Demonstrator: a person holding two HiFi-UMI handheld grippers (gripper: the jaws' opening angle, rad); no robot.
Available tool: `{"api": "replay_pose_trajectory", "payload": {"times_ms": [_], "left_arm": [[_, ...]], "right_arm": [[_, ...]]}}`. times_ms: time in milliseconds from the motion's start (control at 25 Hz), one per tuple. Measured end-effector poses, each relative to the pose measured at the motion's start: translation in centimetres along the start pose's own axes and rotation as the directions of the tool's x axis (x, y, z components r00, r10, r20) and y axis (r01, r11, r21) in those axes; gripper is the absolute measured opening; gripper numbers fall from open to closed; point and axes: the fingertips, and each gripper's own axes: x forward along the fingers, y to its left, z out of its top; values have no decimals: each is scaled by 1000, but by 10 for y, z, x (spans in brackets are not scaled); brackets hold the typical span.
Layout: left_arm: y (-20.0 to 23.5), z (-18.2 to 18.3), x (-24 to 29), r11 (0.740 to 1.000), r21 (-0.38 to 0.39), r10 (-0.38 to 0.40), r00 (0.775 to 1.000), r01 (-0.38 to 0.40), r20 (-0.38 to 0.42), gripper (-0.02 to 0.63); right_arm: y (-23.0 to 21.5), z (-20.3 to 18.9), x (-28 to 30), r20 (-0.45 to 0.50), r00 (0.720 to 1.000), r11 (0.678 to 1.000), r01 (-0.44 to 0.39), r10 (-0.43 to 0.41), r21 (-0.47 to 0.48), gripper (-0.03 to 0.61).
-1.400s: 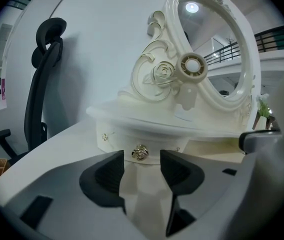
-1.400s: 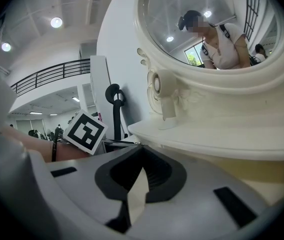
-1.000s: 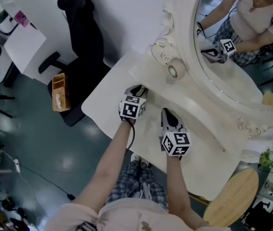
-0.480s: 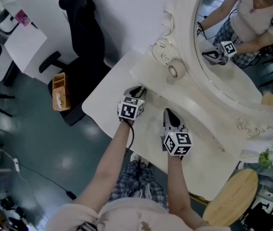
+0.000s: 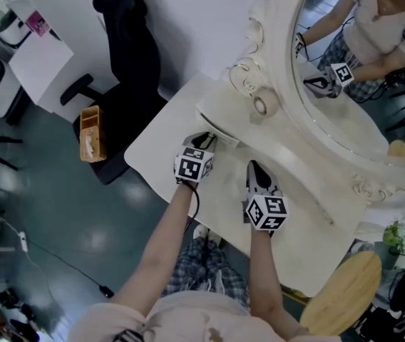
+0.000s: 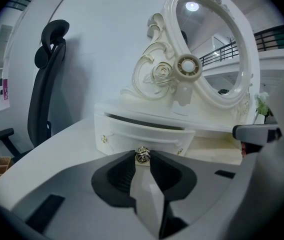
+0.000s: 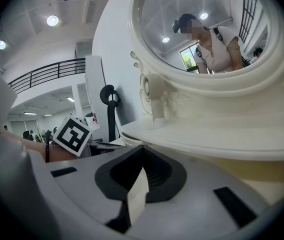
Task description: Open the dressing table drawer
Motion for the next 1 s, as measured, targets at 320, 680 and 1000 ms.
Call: {"api": "replay_pose_trajectory", "payload": {"times_ms": [320,680,1000], "left_arm": [[0,-9,-11,1000,-5,1,1000,-1,-5,110],[0,-18,-25,1000,-6,6,1000,-7,-12,110],[2,-27,-36,1000,-7,14,1000,-14,-14,110]], "right_arm": [[1,-2,-5,-3,1000,1000,4,-4,-4,15],[6,1,-11,6,1000,1000,5,-5,-10,15],[10,1,-15,9,1000,1000,2,-2,-13,15]]}}
